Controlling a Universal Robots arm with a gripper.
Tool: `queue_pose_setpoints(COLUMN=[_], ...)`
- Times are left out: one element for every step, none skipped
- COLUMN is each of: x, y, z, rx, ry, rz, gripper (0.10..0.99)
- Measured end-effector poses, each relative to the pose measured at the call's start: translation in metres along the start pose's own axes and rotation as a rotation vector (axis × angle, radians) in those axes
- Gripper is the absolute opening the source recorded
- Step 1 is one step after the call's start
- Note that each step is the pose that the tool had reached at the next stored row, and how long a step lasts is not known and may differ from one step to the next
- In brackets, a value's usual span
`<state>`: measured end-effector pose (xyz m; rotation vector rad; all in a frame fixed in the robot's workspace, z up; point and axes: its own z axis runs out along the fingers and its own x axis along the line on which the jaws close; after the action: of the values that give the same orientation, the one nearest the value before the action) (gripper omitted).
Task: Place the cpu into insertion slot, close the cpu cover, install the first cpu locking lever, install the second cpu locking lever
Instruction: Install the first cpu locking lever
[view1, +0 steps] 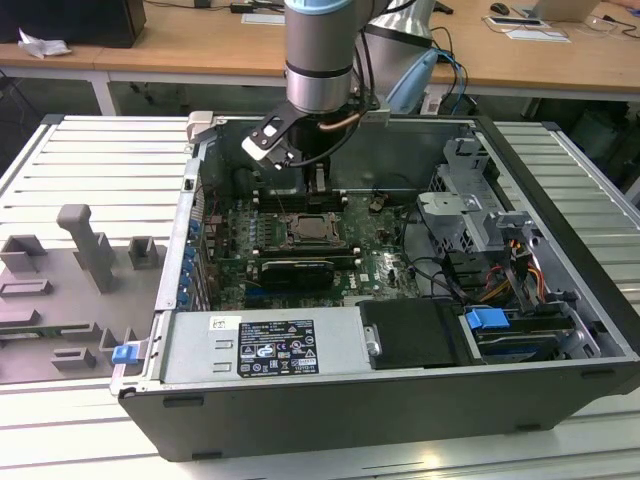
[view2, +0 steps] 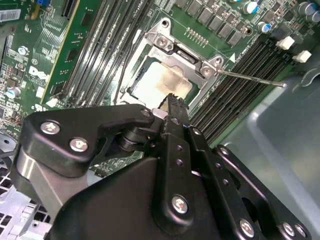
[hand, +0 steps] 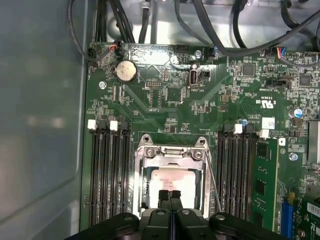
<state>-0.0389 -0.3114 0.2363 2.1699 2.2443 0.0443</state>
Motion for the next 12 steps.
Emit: queue_pose_setpoints(x=[-0.0001,0.0,0.0,0.0,0.0,0.0,0.0001,0.0001,0.0001,0.0001,0.0002,0.0002], y=[-0.0001,0.0,0.0001,0.0002,0.0003,0.0004,0.0005,0.0006,0.0008,0.0009,0.0011,0.0011], z=[-0.0006,-0.0024,-0.0041,-0.0081,-0.0103,-0.0139,-0.0168,-0.0211,-0.0262,-0.0302,-0.0325,-0.0325], rx=[0.0,0.0,0.0,0.0,0.0,0.0,0.0,0.0,0.0,0.0,0.0,0.0], ry=[-0.0001,0.0,-0.0001,0.0,0.0001,0.0,0.0,-0.0001,-0.0002,-0.0004,-0.0017,-0.002], rz=[0.0,0.0,0.0,0.0,0.0,0.0,0.0,0.0,0.0,0.0,-0.002,-0.022], gripper=[0.106,0.106,0.106,0.106,0.106,0.106,0.106,0.106,0.106,0.106,0.106,0.106])
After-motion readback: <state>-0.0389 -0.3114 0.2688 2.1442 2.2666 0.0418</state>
